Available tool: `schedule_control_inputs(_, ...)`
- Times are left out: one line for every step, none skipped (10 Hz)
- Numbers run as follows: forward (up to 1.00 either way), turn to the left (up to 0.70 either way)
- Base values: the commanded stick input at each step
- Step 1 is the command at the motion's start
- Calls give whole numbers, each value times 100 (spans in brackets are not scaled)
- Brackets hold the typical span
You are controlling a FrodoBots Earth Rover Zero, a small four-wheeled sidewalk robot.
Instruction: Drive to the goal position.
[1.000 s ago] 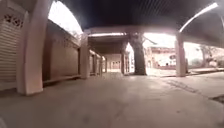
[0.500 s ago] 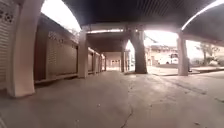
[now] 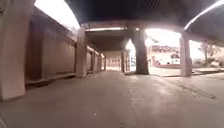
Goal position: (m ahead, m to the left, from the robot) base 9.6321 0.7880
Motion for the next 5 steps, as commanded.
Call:
schedule_control_inputs(70,0)
schedule_control_inputs(70,0)
schedule_control_inputs(70,0)
schedule_control_inputs(70,0)
schedule_control_inputs(70,0)
